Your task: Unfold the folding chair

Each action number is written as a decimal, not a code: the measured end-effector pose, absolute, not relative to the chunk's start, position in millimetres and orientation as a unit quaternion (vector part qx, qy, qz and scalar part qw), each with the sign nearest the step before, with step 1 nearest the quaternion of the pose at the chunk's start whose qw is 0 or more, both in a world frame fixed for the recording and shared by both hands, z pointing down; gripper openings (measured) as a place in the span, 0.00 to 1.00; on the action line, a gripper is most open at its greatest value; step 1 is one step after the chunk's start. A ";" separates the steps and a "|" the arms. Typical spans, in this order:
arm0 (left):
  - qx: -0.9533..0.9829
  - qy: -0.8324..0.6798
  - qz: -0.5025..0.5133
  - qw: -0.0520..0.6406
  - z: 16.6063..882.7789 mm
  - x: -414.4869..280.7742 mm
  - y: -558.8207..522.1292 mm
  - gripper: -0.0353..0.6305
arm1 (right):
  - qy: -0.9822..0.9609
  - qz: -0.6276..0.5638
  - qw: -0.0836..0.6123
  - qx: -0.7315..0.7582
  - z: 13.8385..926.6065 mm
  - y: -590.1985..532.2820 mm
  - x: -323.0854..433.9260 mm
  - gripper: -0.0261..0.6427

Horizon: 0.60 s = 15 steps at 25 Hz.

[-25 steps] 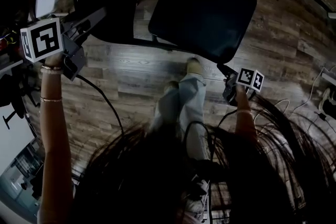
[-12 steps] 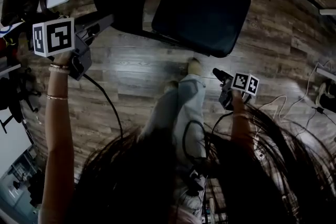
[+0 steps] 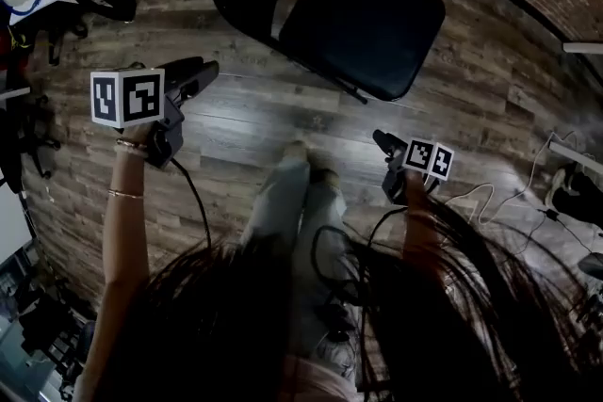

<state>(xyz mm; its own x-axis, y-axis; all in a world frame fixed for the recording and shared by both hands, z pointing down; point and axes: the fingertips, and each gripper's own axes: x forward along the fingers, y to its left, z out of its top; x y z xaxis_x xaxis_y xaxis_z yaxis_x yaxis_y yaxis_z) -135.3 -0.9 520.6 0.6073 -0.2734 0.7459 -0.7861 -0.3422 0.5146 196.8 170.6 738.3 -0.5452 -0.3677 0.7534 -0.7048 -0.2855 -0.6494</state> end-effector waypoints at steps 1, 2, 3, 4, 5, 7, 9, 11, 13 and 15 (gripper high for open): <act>0.764 -0.349 0.276 0.467 522.0 -135.8 11.5 0.31 | -0.587 0.655 0.131 0.458 734.3 173.2 196.4 0.34; 0.758 -0.355 0.272 0.475 522.9 -135.8 24.5 0.30 | -0.589 0.654 0.133 0.457 730.4 176.5 196.0 0.33; 0.752 -0.359 0.268 0.482 523.4 -135.4 37.5 0.30 | -0.590 0.654 0.135 0.454 726.7 180.7 195.5 0.33; 0.747 -0.365 0.263 0.489 523.3 -134.7 50.3 0.29 | -0.592 0.654 0.138 0.452 723.3 185.7 195.0 0.33; 0.743 -0.371 0.258 0.495 522.8 -133.7 62.7 0.28 | -0.594 0.653 0.142 0.449 719.9 191.3 195.1 0.33; 0.736 -0.384 0.245 0.500 520.2 -130.4 86.1 0.26 | -0.602 0.644 0.154 0.446 712.6 200.9 198.2 0.33; 0.733 -0.395 0.230 0.503 515.2 -124.2 106.7 0.24 | -0.612 0.631 0.160 0.449 703.0 204.8 203.7 0.30; 0.732 -0.401 0.215 0.506 508.4 -115.1 124.1 0.24 | -0.626 0.616 0.156 0.452 689.7 205.8 209.3 0.27; 0.732 -0.407 0.202 0.508 499.4 -105.2 139.6 0.23 | -0.642 0.601 0.151 0.452 673.7 207.7 213.8 0.25; 0.733 -0.412 0.192 0.507 489.8 -96.0 153.3 0.22 | -0.657 0.587 0.145 0.450 658.5 208.6 217.5 0.24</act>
